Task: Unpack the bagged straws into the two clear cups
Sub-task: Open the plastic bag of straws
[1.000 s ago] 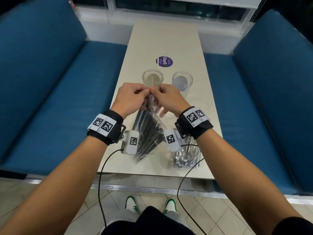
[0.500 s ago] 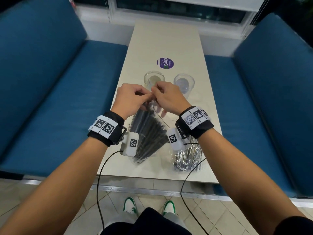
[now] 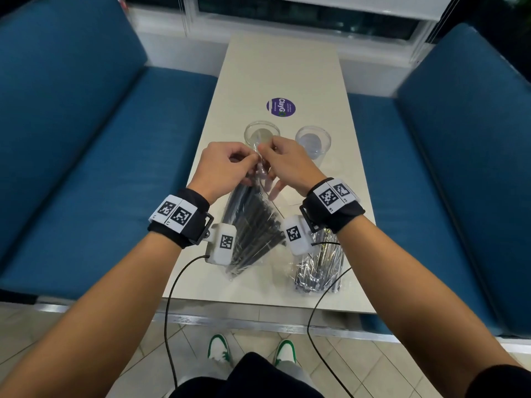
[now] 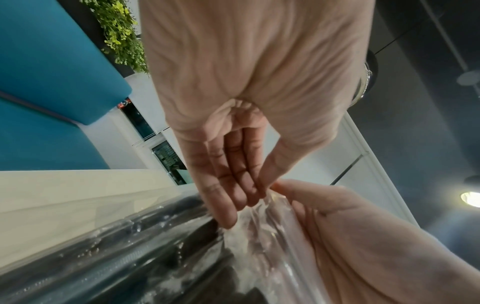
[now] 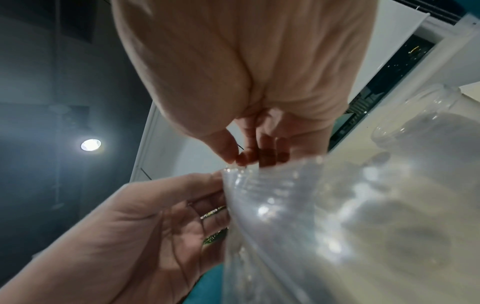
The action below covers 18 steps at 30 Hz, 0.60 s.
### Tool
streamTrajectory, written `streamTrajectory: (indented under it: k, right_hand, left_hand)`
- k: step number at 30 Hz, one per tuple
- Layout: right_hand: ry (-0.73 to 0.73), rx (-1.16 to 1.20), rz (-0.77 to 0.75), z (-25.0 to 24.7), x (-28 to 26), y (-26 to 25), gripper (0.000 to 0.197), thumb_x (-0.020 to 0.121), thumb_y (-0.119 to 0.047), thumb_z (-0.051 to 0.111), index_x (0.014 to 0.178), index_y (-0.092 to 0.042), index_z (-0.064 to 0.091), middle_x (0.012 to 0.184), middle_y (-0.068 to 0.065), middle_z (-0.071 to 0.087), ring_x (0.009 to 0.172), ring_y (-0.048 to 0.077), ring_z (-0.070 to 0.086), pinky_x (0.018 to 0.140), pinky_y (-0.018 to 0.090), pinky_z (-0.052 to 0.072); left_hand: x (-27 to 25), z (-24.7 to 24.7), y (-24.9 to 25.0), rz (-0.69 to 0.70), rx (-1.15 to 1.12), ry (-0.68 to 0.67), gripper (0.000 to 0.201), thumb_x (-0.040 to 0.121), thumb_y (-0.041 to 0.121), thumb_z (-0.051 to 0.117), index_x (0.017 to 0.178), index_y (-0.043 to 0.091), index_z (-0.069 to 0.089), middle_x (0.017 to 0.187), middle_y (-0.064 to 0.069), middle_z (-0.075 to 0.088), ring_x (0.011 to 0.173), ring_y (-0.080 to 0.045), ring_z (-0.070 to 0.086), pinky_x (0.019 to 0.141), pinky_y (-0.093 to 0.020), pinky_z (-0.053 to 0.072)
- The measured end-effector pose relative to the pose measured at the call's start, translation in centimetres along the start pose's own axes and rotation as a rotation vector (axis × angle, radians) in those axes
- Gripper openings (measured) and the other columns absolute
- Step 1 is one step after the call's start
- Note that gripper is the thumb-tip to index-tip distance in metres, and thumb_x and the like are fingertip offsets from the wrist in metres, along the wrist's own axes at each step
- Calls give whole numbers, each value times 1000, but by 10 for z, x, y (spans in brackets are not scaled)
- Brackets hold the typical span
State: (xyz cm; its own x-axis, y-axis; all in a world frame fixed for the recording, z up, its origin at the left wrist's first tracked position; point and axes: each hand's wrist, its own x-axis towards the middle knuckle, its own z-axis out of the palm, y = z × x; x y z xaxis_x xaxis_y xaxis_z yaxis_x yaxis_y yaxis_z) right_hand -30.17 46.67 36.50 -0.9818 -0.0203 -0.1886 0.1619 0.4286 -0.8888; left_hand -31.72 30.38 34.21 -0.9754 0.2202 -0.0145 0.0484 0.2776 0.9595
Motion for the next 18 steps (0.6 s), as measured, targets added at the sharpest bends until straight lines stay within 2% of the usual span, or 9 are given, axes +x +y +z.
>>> streamTrajectory:
  k: [3, 6, 9, 11, 16, 18]
  right_hand:
    - [37, -107, -46, 1, 3, 0, 21, 102, -23, 48, 89, -9, 56, 81, 20, 69, 63, 40, 73, 50, 54, 62]
    - [64, -182, -90, 1, 7, 2, 21, 97, -23, 47, 86, -8, 56, 79, 18, 70, 70, 41, 71, 59, 58, 62]
    - [56, -88, -92, 1, 6, 3, 18, 94, -24, 48, 81, -15, 56, 75, 13, 69, 72, 41, 72, 62, 59, 63]
    - [35, 15, -73, 0, 3, 4, 15, 96, -20, 48, 84, -14, 55, 77, 15, 67, 72, 43, 71, 61, 60, 63]
    - [-34, 221, -55, -3, 0, 5, 12, 103, -7, 46, 93, -7, 53, 81, 23, 64, 64, 39, 68, 54, 56, 62]
    - [-15, 273, -46, -2, -1, 4, 11, 100, -3, 46, 92, -7, 52, 79, 30, 62, 61, 41, 67, 52, 51, 61]
  left_hand:
    - [-1, 1, 1, 10, 11, 1, 11, 102, 10, 72, 96, 5, 80, 81, -12, 76, 70, -17, 74, 70, -37, 68]
    - [-2, 3, 1, 5, -3, 17, 11, 101, 9, 71, 95, 4, 79, 79, -10, 77, 69, -17, 75, 68, -36, 68]
    - [0, 3, 1, 4, -40, 24, 13, 101, 7, 70, 90, 9, 77, 77, -6, 75, 67, -14, 72, 67, -34, 67]
    - [2, 1, 0, -3, -54, 19, 15, 102, 9, 70, 89, 11, 76, 80, -8, 74, 69, -15, 71, 67, -34, 66]
    - [4, -1, -2, -35, -104, 9, 15, 103, 7, 68, 91, 8, 76, 91, -25, 74, 83, -26, 72, 72, -40, 68]
    - [4, 0, 0, -46, -102, 38, 13, 100, 6, 70, 89, 7, 76, 84, -16, 75, 79, -21, 73, 74, -44, 69]
